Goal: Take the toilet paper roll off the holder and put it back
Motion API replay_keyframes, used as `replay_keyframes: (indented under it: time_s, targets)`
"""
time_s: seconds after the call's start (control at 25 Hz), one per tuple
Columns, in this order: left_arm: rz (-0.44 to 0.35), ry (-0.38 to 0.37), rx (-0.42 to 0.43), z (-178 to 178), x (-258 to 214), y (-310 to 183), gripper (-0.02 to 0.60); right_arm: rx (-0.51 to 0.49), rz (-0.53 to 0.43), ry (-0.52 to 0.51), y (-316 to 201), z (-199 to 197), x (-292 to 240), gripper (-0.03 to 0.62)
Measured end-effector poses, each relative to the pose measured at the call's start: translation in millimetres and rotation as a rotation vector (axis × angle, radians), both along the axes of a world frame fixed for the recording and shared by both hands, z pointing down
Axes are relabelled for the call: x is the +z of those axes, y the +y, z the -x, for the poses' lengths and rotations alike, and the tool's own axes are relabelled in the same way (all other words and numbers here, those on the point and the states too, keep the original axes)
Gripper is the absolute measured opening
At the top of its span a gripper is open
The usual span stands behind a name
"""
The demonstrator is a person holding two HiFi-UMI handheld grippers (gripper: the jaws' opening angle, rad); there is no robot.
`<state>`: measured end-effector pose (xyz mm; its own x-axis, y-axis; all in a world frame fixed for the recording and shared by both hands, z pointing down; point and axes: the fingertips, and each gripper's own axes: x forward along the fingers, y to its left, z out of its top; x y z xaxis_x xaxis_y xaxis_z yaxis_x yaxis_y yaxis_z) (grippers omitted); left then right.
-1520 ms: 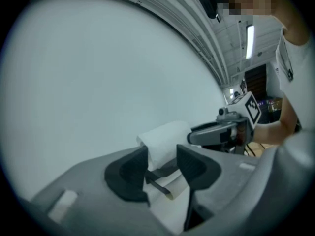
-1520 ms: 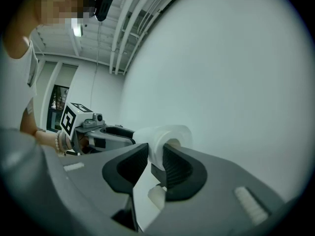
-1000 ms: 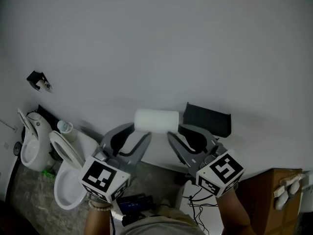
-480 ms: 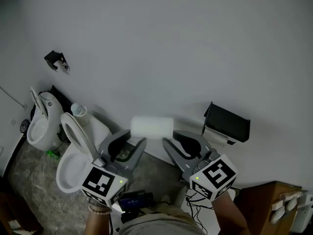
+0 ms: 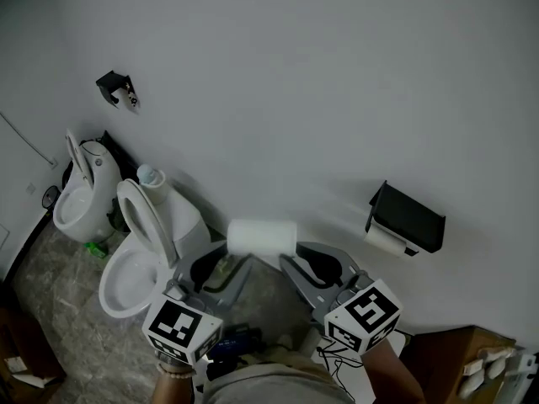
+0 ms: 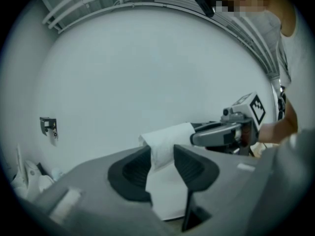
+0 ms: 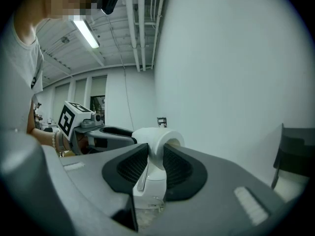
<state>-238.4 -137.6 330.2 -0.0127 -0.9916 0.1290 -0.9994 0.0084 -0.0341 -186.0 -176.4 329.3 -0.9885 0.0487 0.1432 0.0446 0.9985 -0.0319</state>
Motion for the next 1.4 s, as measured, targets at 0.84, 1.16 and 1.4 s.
replay_keyframes:
  time_s: [0.84, 1.16, 1.4]
  targets:
    - [0.027, 0.031, 0.021, -10.9, 16.1, 12.9, 0.135, 0.028, 0.044, 0.025, 12.7, -12.1, 17.0, 0.100]
    - [0.013, 0.041, 0.051, -19.8, 2.8, 1.1, 0.134, 0.071, 0.015, -0.008, 3.4, -21.8, 3.9, 0.100]
    - [0.003, 0.005, 0.125, -36.9, -9.3, -18.7, 0.133, 0.139, -0.023, -0.037, -12.9, -42.6, -9.8, 0.100]
